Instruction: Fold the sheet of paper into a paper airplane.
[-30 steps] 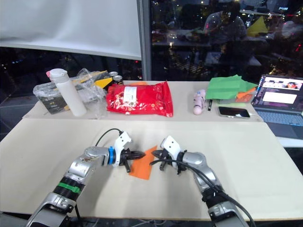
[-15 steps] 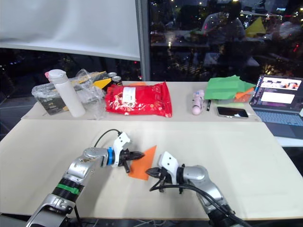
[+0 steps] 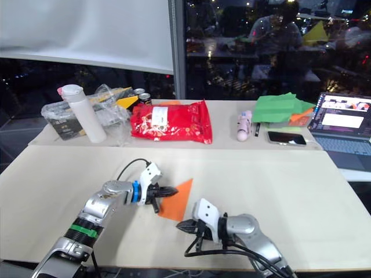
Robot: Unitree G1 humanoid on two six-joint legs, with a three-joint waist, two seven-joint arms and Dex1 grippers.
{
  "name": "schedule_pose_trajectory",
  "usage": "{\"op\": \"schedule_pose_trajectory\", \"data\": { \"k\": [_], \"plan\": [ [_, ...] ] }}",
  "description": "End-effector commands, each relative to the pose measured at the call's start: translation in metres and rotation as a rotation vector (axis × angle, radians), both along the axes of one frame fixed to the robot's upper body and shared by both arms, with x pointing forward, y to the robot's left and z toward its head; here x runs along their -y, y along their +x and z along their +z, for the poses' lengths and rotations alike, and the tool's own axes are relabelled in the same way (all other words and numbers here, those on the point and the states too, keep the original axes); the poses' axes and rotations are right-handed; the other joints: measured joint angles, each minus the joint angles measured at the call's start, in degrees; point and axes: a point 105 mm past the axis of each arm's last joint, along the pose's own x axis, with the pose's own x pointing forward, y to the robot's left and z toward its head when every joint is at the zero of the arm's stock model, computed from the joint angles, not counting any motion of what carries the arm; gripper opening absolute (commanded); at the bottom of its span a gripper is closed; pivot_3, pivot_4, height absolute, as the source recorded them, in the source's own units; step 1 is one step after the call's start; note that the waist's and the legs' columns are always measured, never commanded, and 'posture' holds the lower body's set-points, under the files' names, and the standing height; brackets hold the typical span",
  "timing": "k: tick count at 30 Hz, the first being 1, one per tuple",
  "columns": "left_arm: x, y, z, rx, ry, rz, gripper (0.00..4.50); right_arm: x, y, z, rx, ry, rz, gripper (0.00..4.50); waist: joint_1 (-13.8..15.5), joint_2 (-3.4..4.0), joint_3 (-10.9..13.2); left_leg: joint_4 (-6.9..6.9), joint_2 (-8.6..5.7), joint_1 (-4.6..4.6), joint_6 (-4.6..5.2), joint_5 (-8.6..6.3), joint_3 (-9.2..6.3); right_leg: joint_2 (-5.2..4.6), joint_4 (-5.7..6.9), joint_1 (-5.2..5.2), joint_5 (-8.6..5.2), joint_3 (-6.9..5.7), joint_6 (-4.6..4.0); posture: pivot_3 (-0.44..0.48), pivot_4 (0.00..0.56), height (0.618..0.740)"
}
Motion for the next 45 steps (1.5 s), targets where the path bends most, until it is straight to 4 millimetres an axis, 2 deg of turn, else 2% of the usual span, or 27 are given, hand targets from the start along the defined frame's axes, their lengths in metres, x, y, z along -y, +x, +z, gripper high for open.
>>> {"op": "schedule_pose_trajectory", "data": {
  "k": [1, 3, 5, 8, 11, 15, 20, 23, 28, 33, 40, 45],
  "plan": [
    [-0.002, -0.003, -0.013, -0.041, 0.039, -0.006, 0.01, 0.008, 0.001, 0.019, -0.042, 0.065, -0.02, 0.0, 0.1, -0.03, 0.06, 0.01, -0.01, -0.03, 0.0, 0.0, 0.0, 0.0, -0.01, -0.01, 0.0, 0.0, 0.0, 0.0, 0.15, 0.715],
    [-0.001, -0.002, -0.012, -0.038, 0.039, -0.008, 0.01, 0.01, 0.009, 0.036, -0.007, 0.091, -0.037, 0.0, 0.13, -0.03, 0.13, 0.03, -0.02, -0.08, 0.0, 0.0, -0.01, 0.0, -0.02, -0.04, 0.0, 0.01, 0.0, 0.0, 0.15, 0.715],
    [-0.001, 0.0, -0.012, -0.036, 0.038, -0.009, 0.01, 0.009, 0.015, 0.041, 0.015, 0.086, -0.056, 0.0, 0.1, -0.03, 0.14, 0.04, -0.02, -0.07, 0.0, 0.0, -0.01, 0.0, -0.01, -0.04, 0.01, 0.02, 0.01, 0.0, 0.15, 0.715],
    [-0.001, 0.002, -0.011, -0.033, 0.039, -0.011, 0.01, 0.005, 0.027, 0.03, 0.042, -0.027, -0.068, 0.0, 0.02, -0.03, 0.13, 0.02, -0.02, -0.04, 0.01, 0.01, -0.02, 0.01, 0.01, -0.06, 0.01, 0.01, 0.02, 0.0, 0.15, 0.715],
    [0.001, 0.005, -0.011, -0.029, 0.04, -0.014, 0.01, -0.007, 0.044, 0.023, 0.043, -0.042, -0.118, 0.0, 0.04, -0.05, 0.15, 0.02, -0.02, -0.06, 0.01, 0.01, -0.02, 0.01, 0.0, -0.08, 0.01, 0.01, 0.02, 0.0, 0.15, 0.715],
    [0.003, 0.01, -0.005, -0.009, 0.038, -0.025, 0.01, -0.014, 0.058, 0.001, 0.014, -0.103, -0.189, 0.0, 0.14, -0.03, 0.14, 0.03, -0.02, -0.11, 0.01, 0.01, -0.02, 0.01, 0.02, -0.12, 0.02, 0.01, 0.03, 0.0, 0.15, 0.715],
    [0.009, 0.027, 0.002, 0.033, 0.019, -0.001, 0.01, -0.012, 0.058, -0.013, -0.04, -0.146, -0.245, 0.0, 0.3, -0.03, 0.13, 0.04, -0.03, -0.03, 0.01, 0.01, -0.02, 0.01, 0.02, -0.02, 0.03, 0.01, 0.04, 0.0, 0.15, 0.715],
    [0.02, 0.035, 0.007, 0.045, -0.002, -0.014, 0.01, -0.012, 0.056, -0.018, -0.066, -0.157, -0.266, 0.0, 0.21, -0.02, 0.12, 0.06, -0.03, 0.0, 0.01, 0.01, -0.02, 0.02, 0.06, -0.02, 0.04, 0.01, 0.06, 0.0, 0.15, 0.715],
    [0.04, 0.04, 0.009, 0.053, -0.007, -0.072, 0.01, -0.016, 0.054, -0.02, -0.079, -0.151, -0.283, 0.0, 0.04, -0.03, 0.12, 0.05, -0.03, -0.05, 0.01, 0.01, -0.02, 0.03, 0.06, -0.05, 0.04, 0.01, 0.06, 0.0, 0.15, 0.715],
    [0.05, 0.049, 0.006, 0.073, 0.024, -0.055, 0.01, -0.02, 0.054, -0.018, -0.087, -0.137, -0.3, 0.0, -0.31, -0.03, 0.12, 0.06, -0.03, -0.05, 0.02, 0.01, -0.03, 0.04, 0.08, -0.05, 0.04, 0.01, 0.07, 0.0, 0.15, 0.715],
    [0.05, 0.057, -0.008, 0.075, 0.084, 0.019, 0.01, -0.02, 0.054, -0.017, -0.088, -0.122, -0.308, 0.0, -0.44, -0.02, 0.09, 0.06, -0.03, -0.02, 0.02, 0.01, -0.04, 0.04, 0.09, -0.02, 0.04, 0.01, 0.09, 0.0, 0.15, 0.715],
    [0.037, 0.049, -0.02, 0.03, 0.108, 0.005, 0.01, -0.021, 0.058, -0.015, -0.081, -0.118, -0.306, 0.0, -0.66, -0.02, 0.07, 0.06, -0.03, -0.01, 0.02, 0.01, -0.04, 0.04, 0.1, -0.01, 0.04, 0.01, 0.1, 0.0, 0.15, 0.715]
  ]
}}
